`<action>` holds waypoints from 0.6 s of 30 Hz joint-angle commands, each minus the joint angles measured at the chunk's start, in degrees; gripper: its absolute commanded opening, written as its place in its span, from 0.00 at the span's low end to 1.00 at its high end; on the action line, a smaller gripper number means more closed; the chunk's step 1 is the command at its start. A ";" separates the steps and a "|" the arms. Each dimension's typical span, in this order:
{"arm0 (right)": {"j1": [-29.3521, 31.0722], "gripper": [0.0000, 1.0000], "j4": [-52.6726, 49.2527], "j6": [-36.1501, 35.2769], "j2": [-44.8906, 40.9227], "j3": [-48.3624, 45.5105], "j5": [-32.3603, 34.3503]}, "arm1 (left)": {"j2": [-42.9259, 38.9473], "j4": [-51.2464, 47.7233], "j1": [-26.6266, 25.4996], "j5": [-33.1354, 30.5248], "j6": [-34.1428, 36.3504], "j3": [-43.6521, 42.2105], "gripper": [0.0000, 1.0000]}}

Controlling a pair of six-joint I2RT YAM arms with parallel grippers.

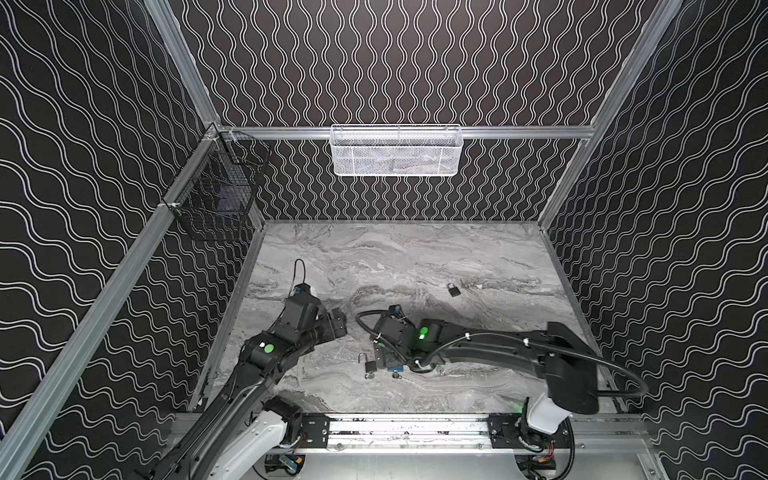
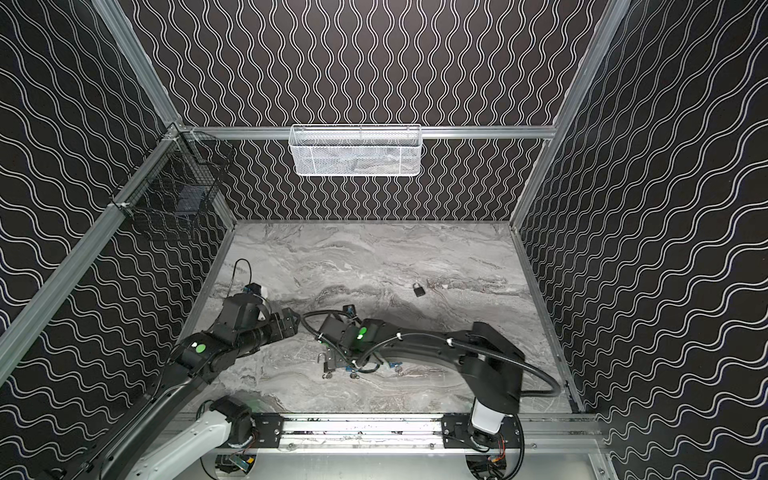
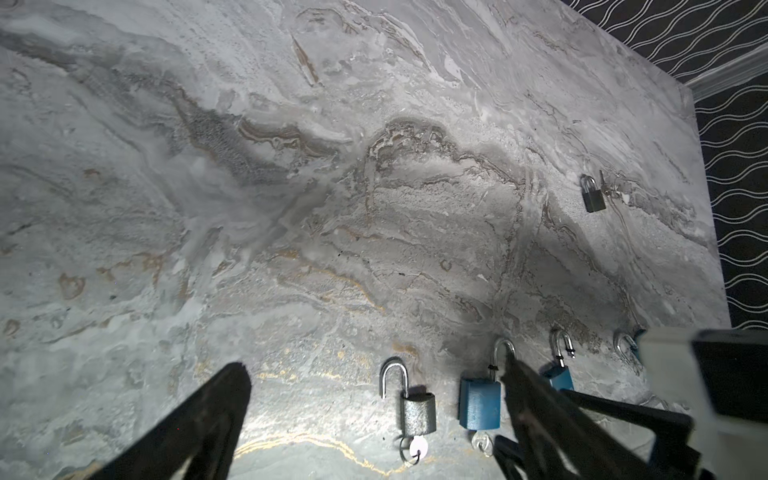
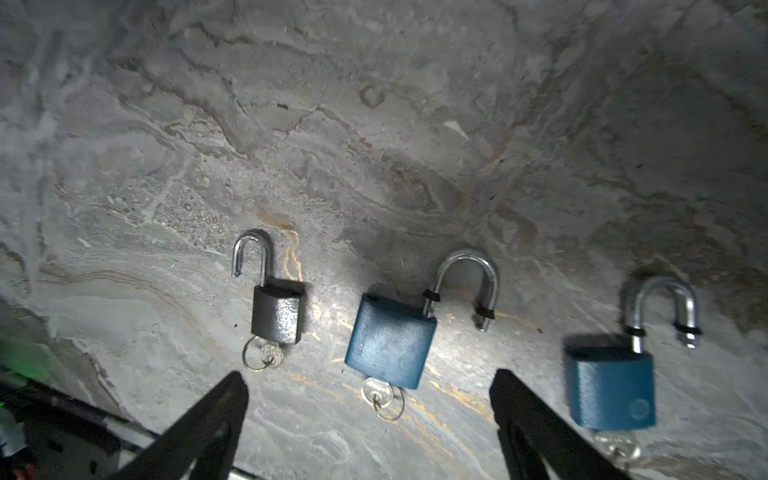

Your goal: Lock with the key

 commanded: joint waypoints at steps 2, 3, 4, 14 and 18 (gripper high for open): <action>1.60 0.84 2.81 1.57 2.54 0.99 -1.15 | -4.09 -4.04 0.40 -3.27 -2.93 -1.50 0.99; 2.03 0.82 2.79 1.28 3.28 1.76 -1.10 | -5.31 -5.65 0.42 -4.50 -4.00 -1.67 0.99; 2.53 0.80 2.41 1.09 4.02 2.71 -0.70 | -6.52 -6.03 0.36 -4.63 -4.88 -2.03 0.99; 4.91 0.67 -0.05 1.92 11.53 8.80 -1.07 | -5.25 -10.30 0.41 -6.79 -3.95 1.02 0.99; 5.28 0.65 1.70 1.17 12.45 8.79 -1.63 | -4.01 -8.59 0.41 -4.46 -2.85 1.22 0.98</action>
